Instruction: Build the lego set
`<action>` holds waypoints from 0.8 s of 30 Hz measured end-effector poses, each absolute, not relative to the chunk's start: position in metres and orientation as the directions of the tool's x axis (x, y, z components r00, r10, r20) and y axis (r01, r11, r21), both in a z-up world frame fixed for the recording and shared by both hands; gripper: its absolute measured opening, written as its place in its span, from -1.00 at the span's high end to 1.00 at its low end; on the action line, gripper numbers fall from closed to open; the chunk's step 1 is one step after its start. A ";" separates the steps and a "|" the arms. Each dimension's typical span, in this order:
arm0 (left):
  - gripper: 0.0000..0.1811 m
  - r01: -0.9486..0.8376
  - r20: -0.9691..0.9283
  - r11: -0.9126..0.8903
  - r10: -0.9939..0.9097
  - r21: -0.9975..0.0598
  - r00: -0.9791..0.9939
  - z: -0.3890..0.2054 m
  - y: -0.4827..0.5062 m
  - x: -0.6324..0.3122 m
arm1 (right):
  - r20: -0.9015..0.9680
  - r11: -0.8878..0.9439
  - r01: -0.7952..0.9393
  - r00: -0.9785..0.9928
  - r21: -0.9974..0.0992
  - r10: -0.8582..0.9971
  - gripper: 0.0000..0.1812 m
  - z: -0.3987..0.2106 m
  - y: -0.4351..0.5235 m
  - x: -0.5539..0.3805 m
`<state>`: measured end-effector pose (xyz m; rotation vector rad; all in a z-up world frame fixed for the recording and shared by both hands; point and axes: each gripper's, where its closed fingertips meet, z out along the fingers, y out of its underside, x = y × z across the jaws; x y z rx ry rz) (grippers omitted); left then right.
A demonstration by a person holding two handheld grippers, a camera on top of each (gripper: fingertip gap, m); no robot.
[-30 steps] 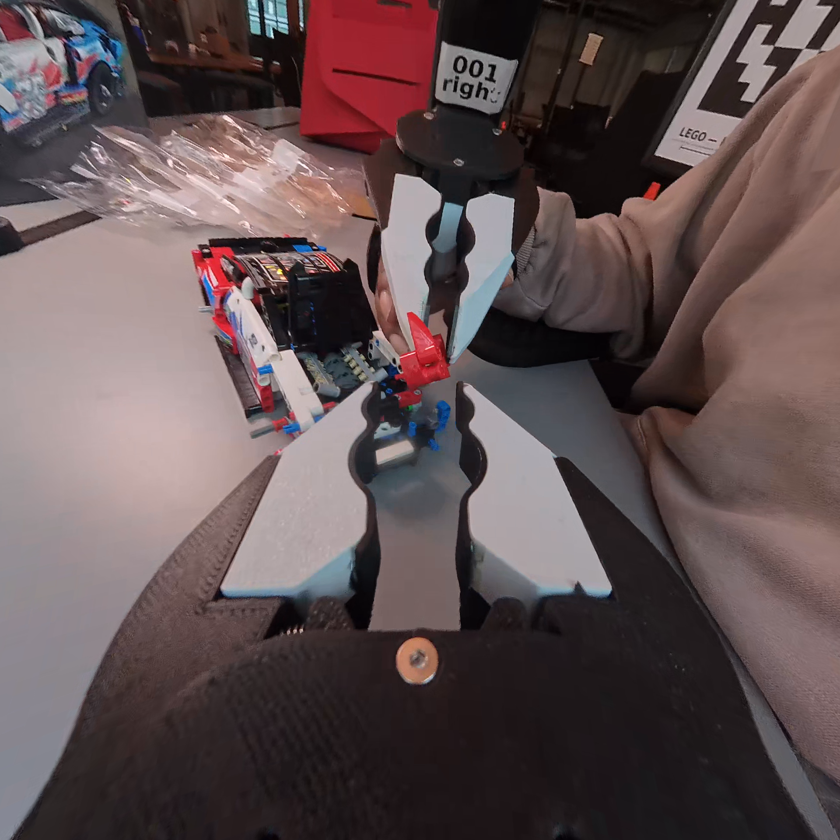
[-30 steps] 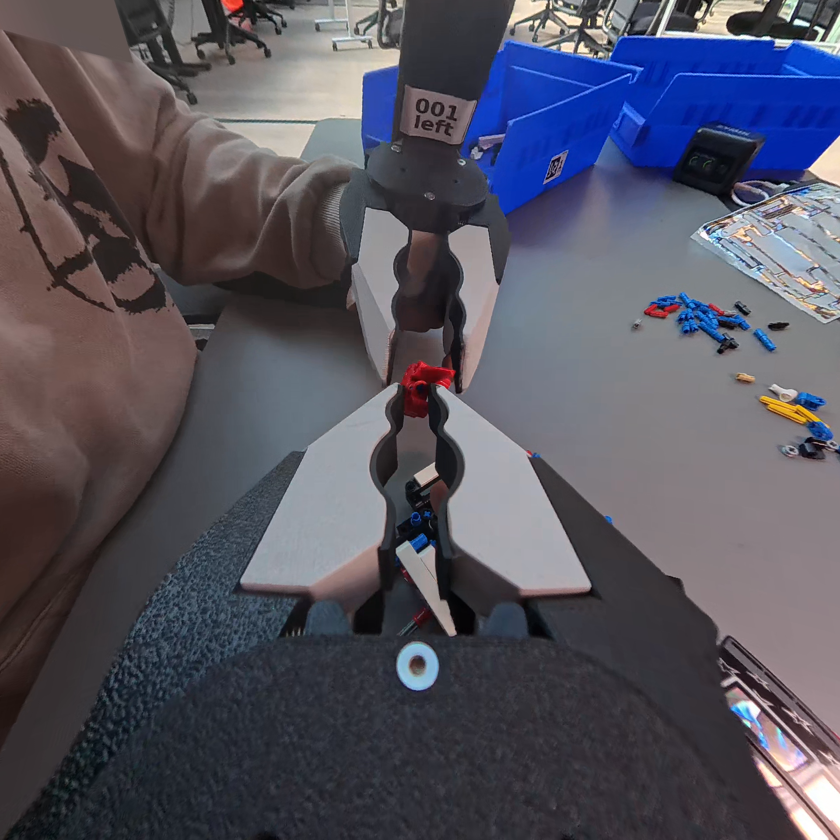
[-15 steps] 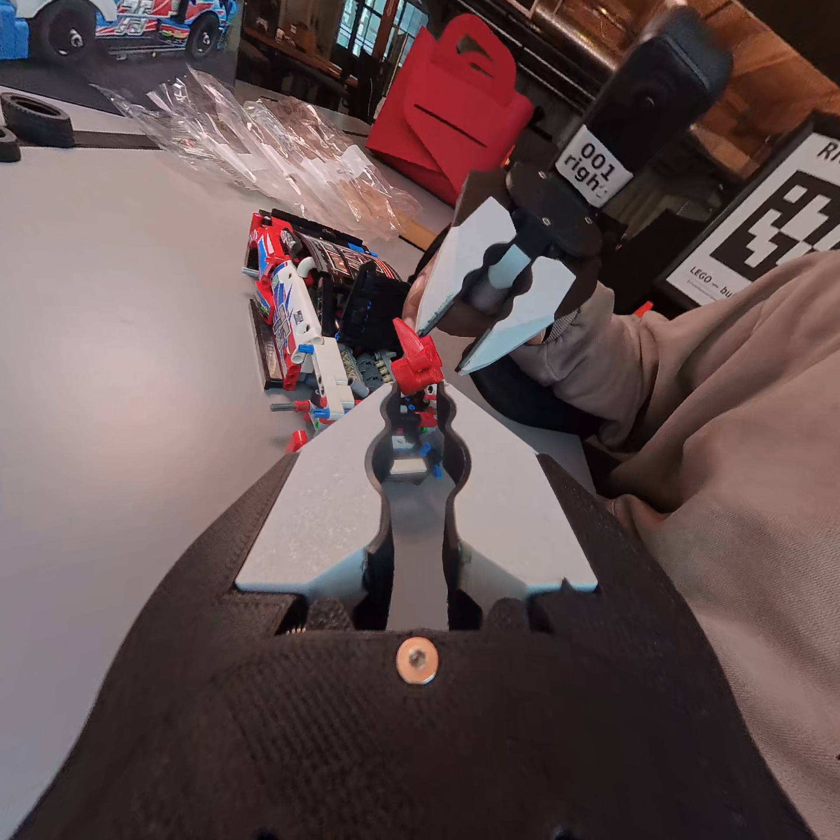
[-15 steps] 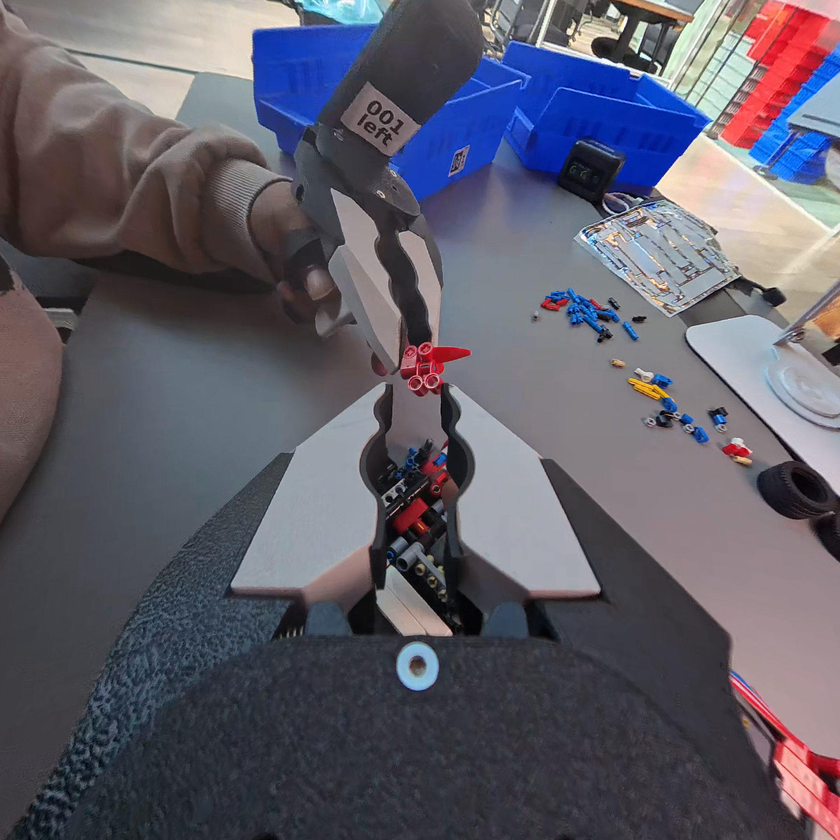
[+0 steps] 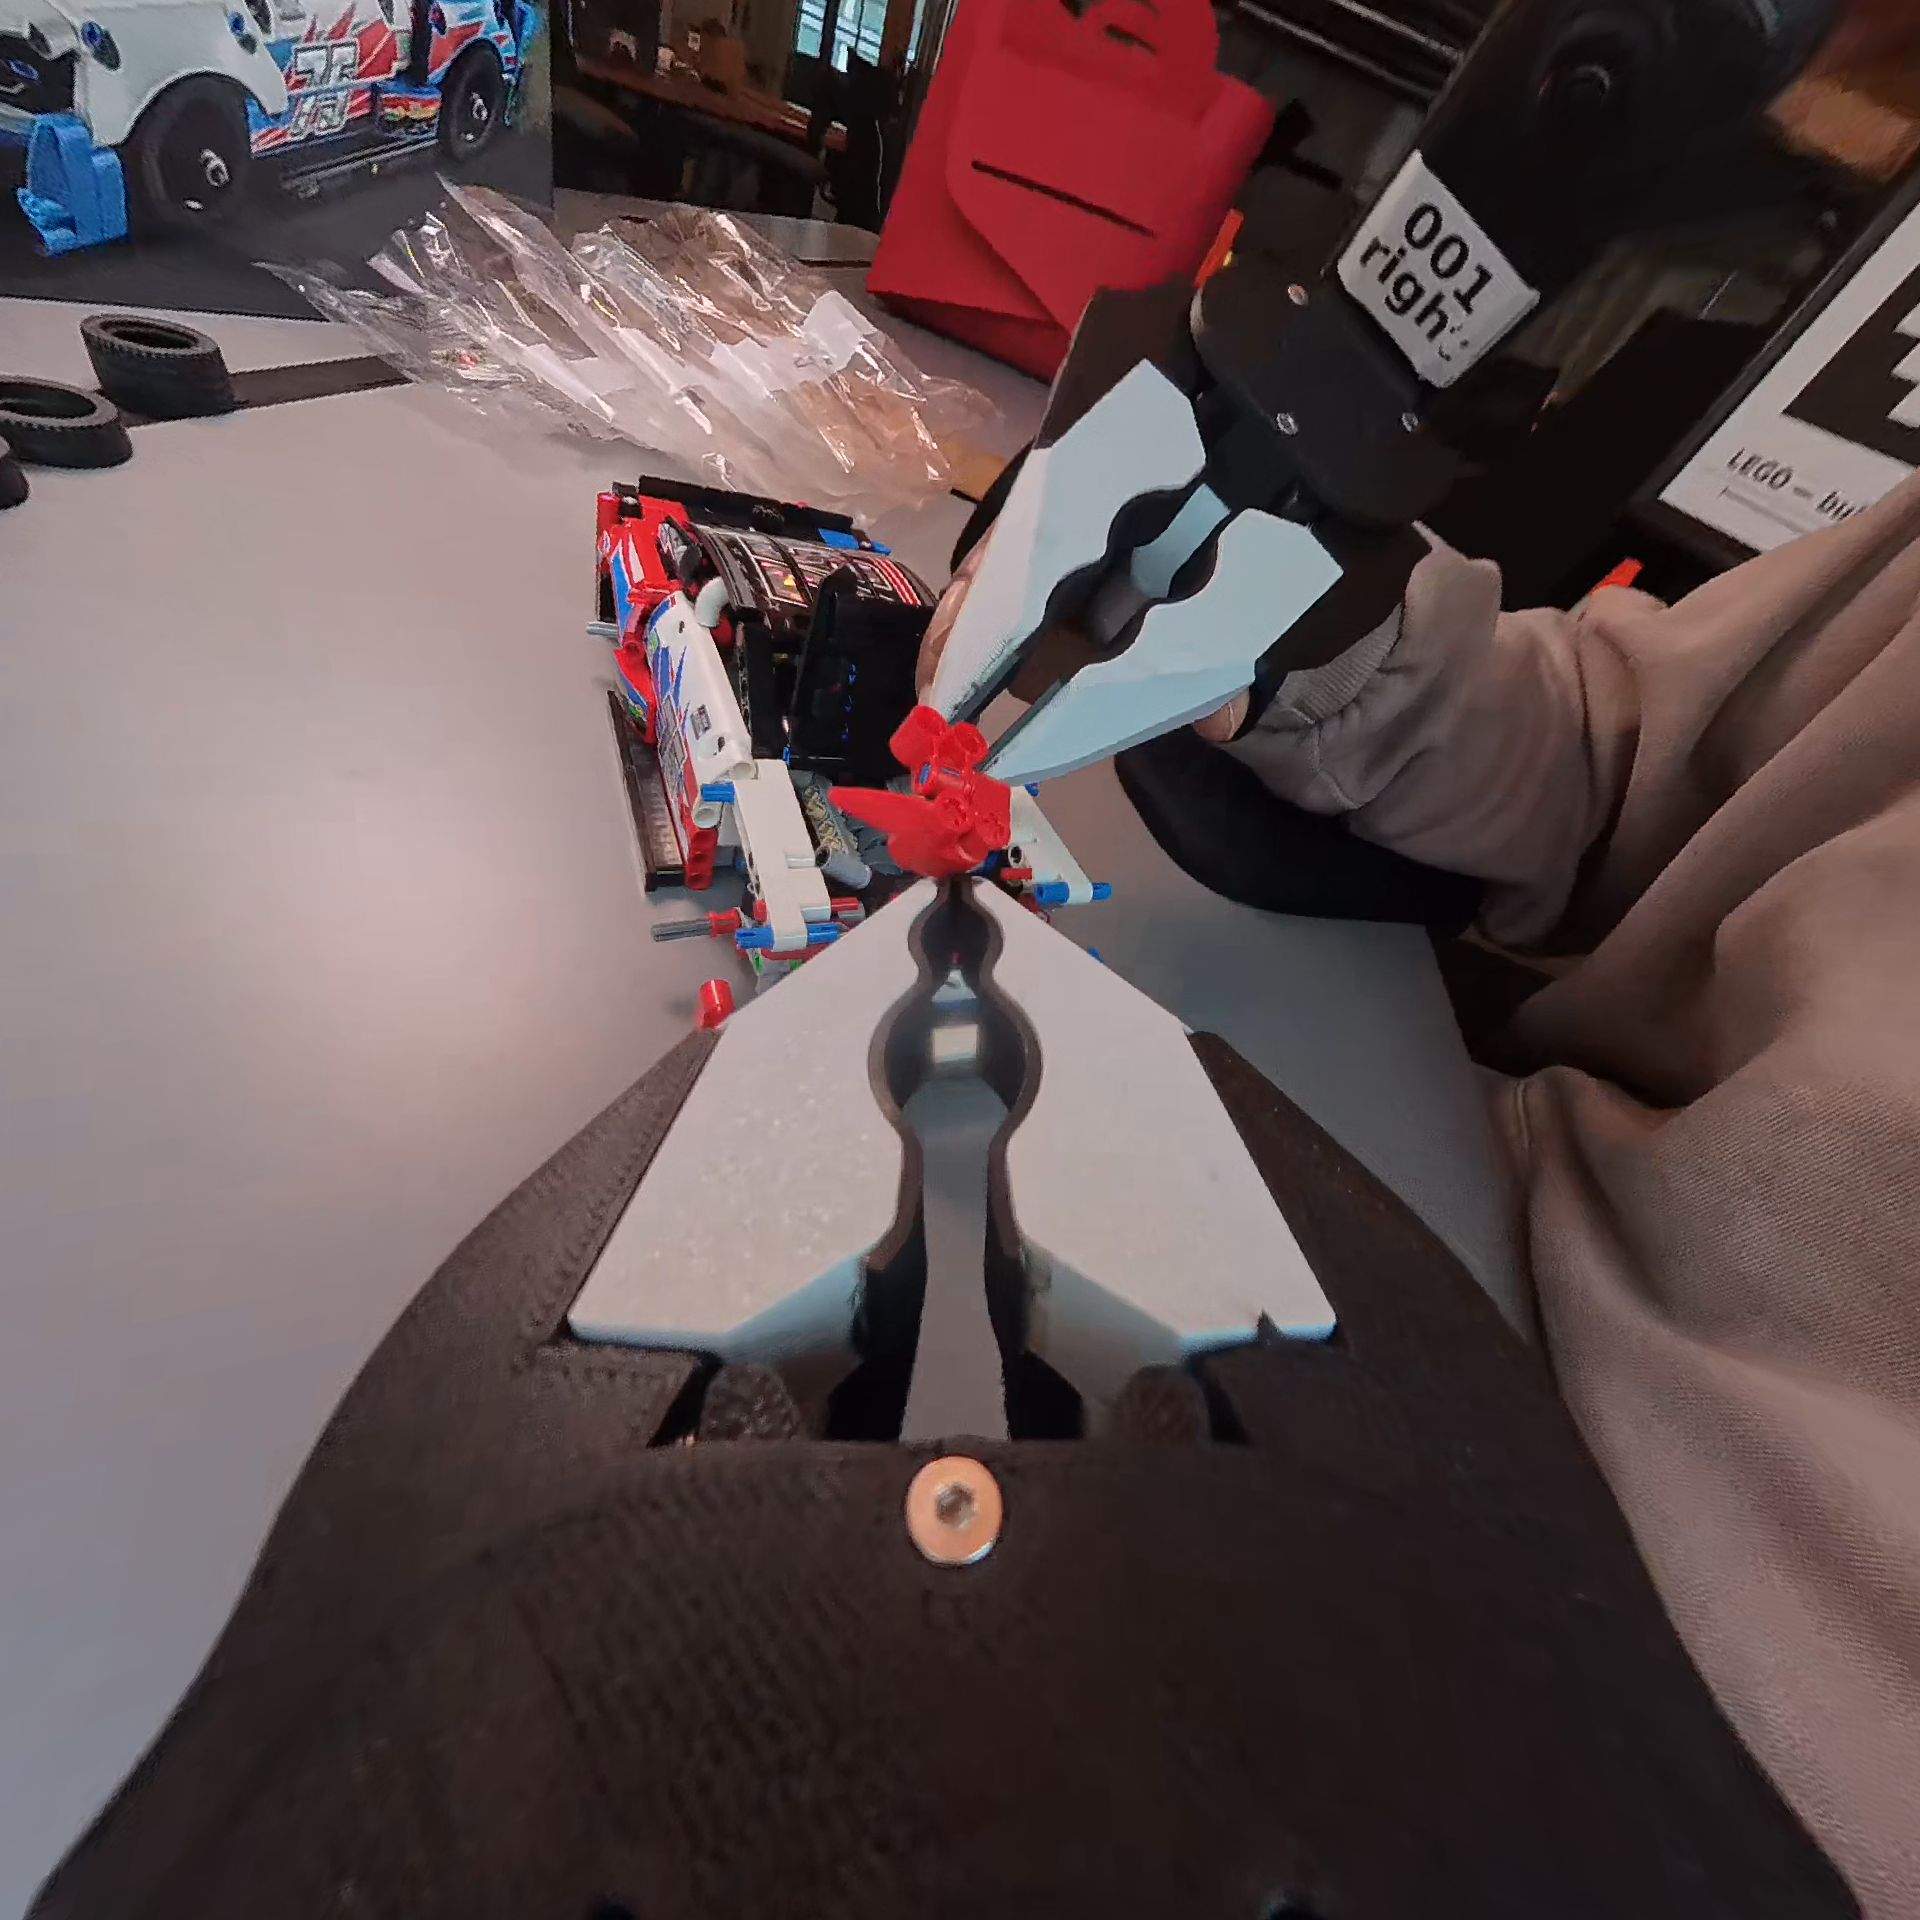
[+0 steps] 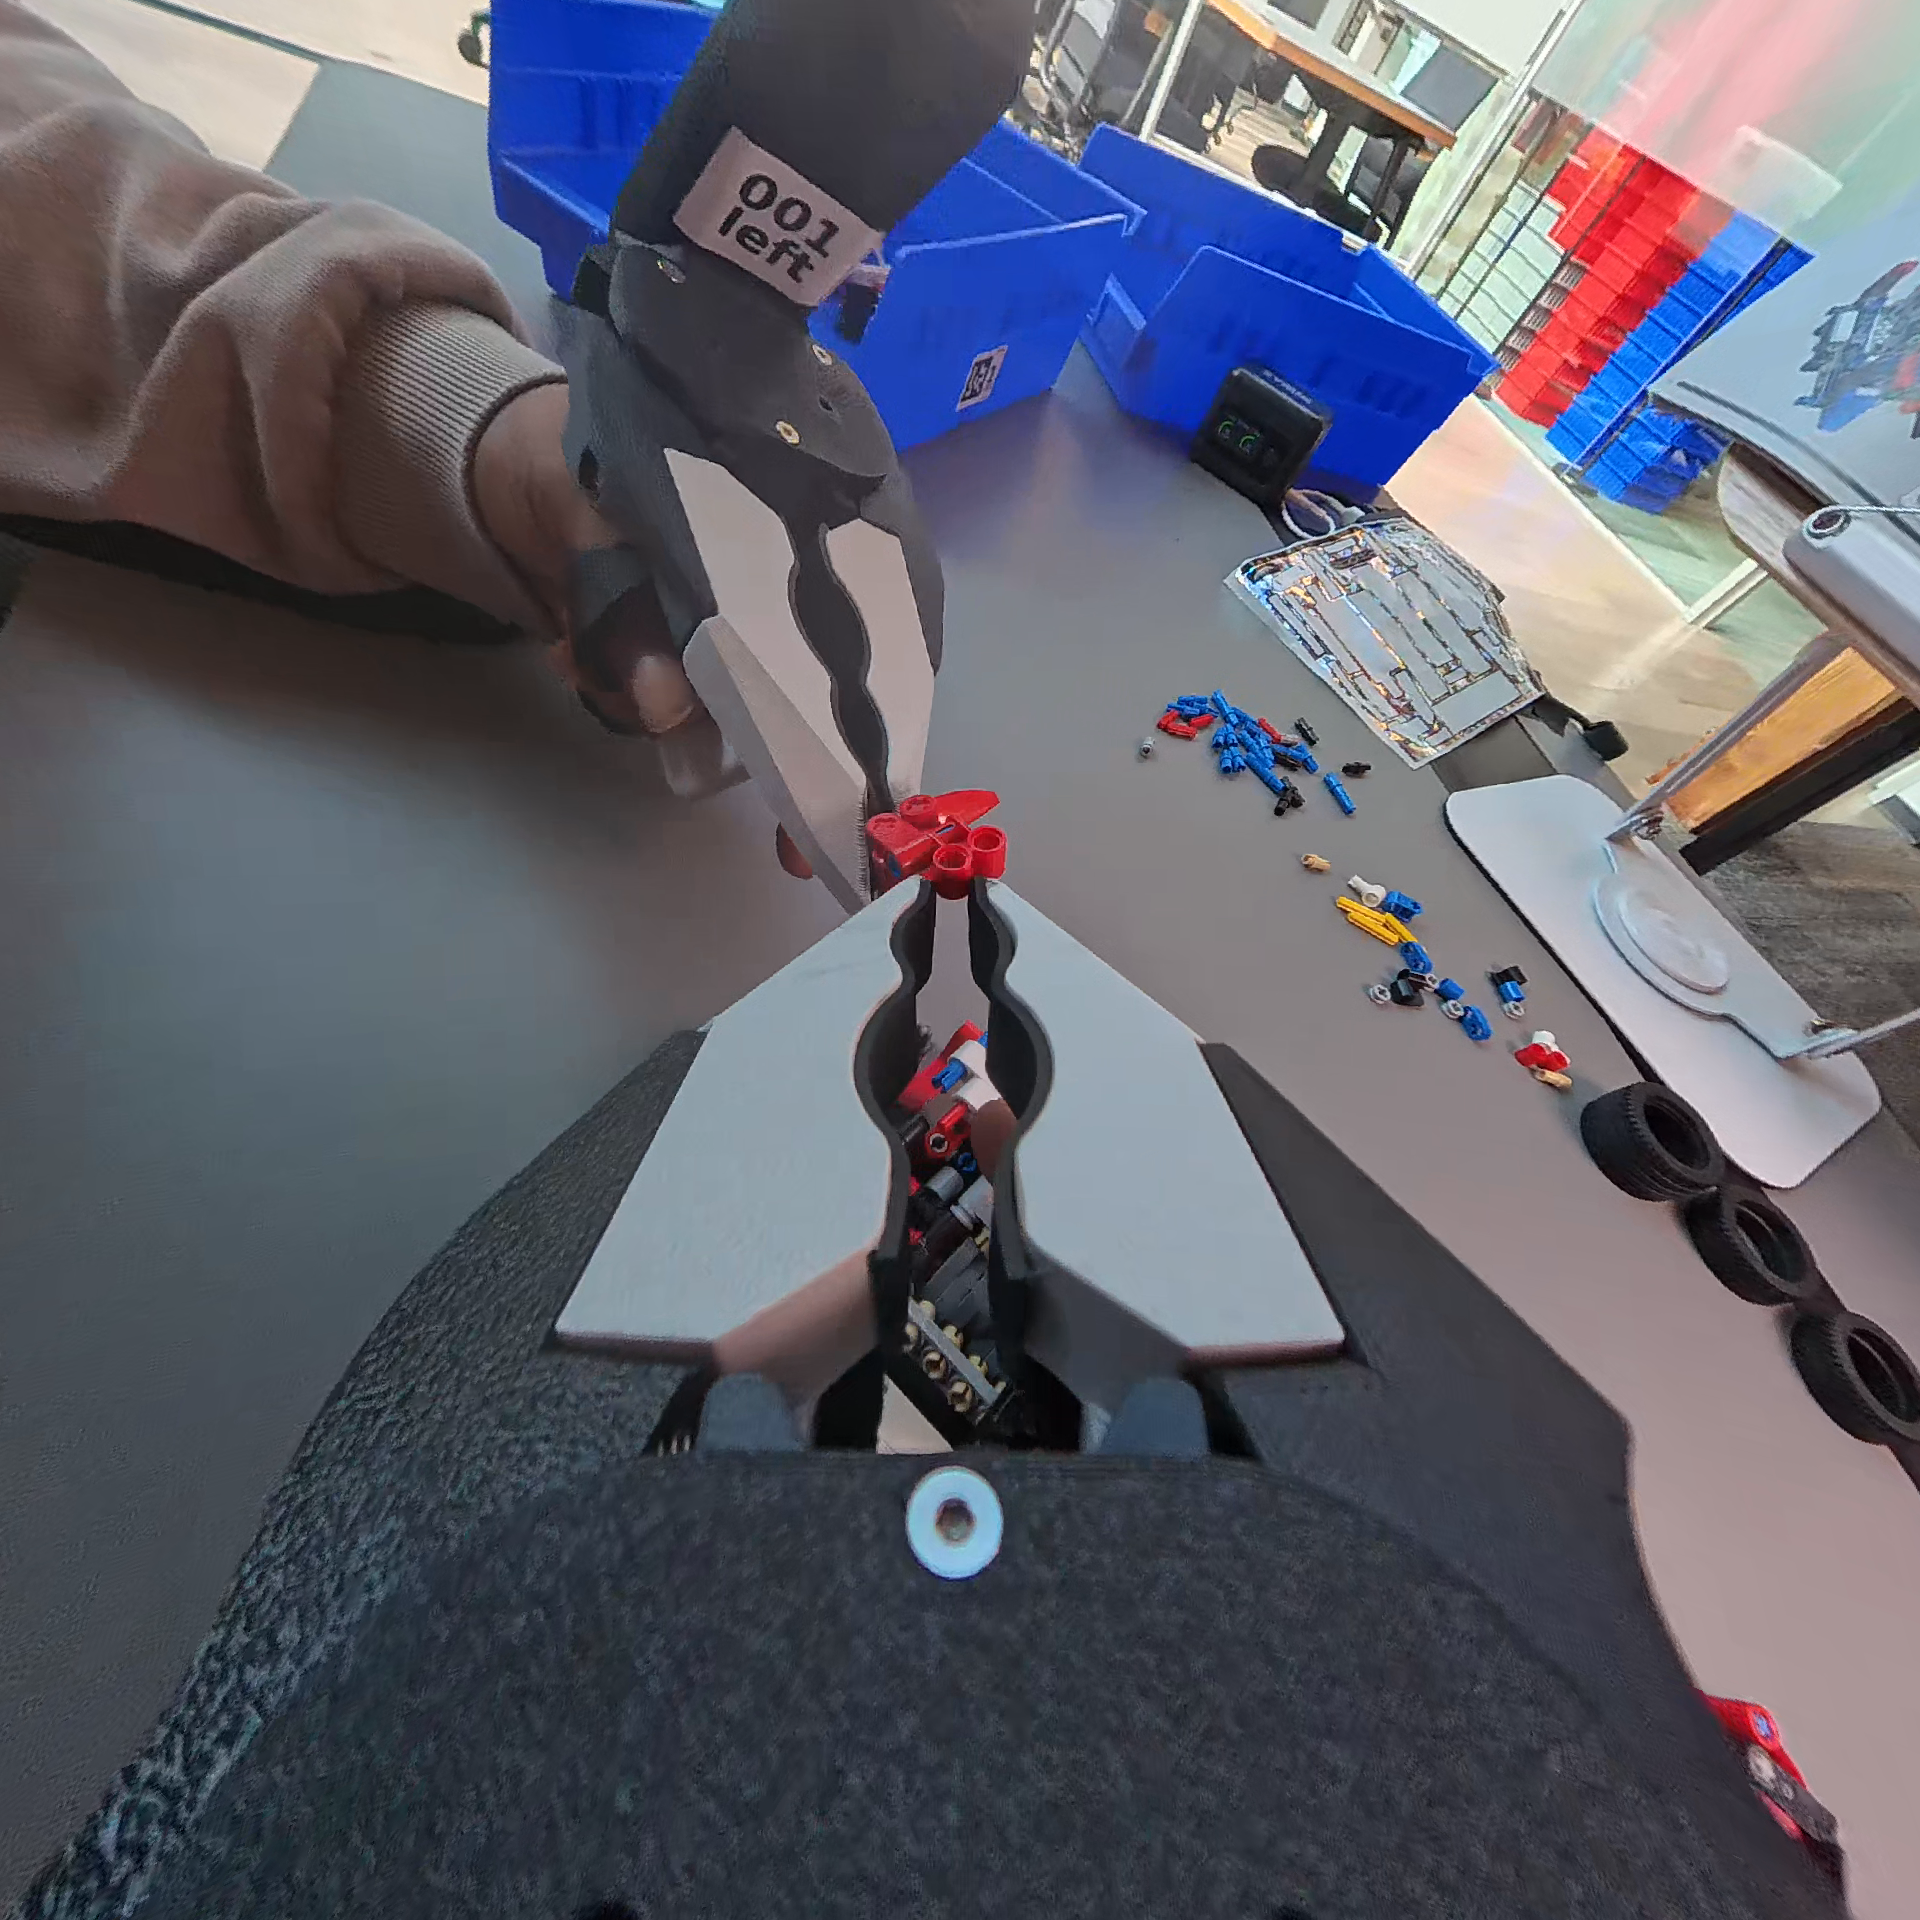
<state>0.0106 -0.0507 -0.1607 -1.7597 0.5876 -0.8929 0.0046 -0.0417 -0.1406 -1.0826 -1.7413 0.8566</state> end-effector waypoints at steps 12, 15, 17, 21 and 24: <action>0.77 -0.127 0.150 -0.285 -0.773 -0.950 0.617 -0.165 -0.054 0.002 | 0.208 0.329 0.295 -0.374 -0.897 0.904 1.00 -0.141 -0.050 0.011; 0.69 -0.218 0.029 -0.208 -0.782 -0.953 0.622 -0.167 -0.054 -0.002 | 0.178 0.343 0.336 -0.435 -0.877 0.883 1.00 -0.144 -0.053 0.011; 0.68 -0.295 -0.014 -0.203 -0.803 -0.934 0.596 -0.180 -0.057 0.004 | 0.187 0.377 0.397 -0.440 -0.836 0.878 1.00 -0.152 -0.050 0.010; 0.78 -0.419 -0.118 -0.208 -0.768 -0.884 0.630 -0.194 -0.052 -0.010 | 0.213 0.406 0.431 -0.428 -0.806 0.878 1.00 -0.154 -0.048 0.010; 0.76 -0.461 -0.184 -0.245 -0.685 -0.853 0.705 -0.188 -0.041 -0.052 | 0.216 0.382 0.411 -0.395 -0.828 0.893 1.00 -0.147 -0.046 0.014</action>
